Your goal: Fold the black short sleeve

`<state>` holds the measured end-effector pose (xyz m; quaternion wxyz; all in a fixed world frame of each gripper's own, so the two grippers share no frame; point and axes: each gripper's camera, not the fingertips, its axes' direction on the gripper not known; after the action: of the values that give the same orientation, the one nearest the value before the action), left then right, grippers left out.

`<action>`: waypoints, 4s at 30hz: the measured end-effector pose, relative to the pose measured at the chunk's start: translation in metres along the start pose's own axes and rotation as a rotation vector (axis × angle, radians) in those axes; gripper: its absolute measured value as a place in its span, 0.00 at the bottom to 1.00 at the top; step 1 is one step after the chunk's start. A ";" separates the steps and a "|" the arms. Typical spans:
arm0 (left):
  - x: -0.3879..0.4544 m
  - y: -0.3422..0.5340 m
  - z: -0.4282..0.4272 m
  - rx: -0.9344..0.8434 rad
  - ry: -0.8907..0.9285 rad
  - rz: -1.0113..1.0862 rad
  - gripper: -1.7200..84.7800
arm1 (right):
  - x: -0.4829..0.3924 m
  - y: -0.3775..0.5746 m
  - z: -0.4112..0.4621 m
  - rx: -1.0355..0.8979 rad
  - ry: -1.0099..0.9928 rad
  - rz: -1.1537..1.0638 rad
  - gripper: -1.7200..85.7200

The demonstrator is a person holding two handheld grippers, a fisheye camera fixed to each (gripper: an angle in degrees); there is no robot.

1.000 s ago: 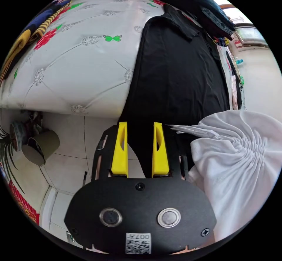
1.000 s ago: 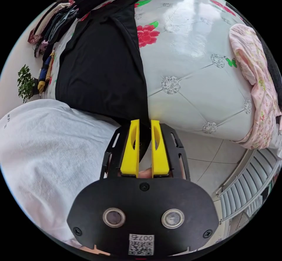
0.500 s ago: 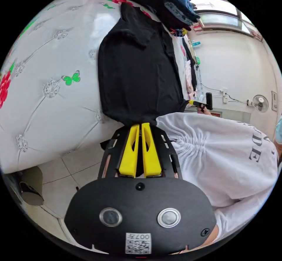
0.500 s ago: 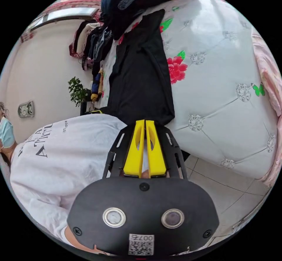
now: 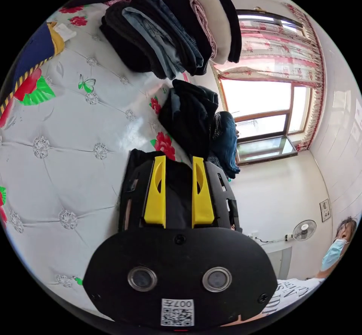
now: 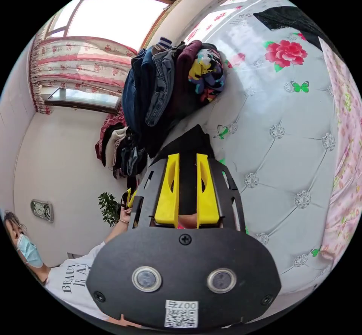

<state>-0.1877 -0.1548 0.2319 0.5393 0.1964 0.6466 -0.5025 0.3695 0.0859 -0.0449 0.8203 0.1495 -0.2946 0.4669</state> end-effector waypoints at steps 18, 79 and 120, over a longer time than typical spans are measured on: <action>-0.028 0.102 0.040 -0.389 -0.486 0.151 0.05 | 0.008 0.085 0.122 -0.325 0.250 -0.098 0.03; -0.035 0.052 0.050 -0.127 -0.309 0.006 0.07 | -0.022 0.010 0.112 -0.113 0.175 -0.041 0.10; 0.012 0.164 -0.054 -0.402 -0.050 0.066 0.02 | -0.034 0.155 -0.097 -0.080 -0.115 0.009 0.02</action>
<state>-0.0882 -0.0431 0.1451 0.5997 0.0931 0.7134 -0.3502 0.2574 0.1943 -0.1464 0.8051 0.1421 -0.3605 0.4491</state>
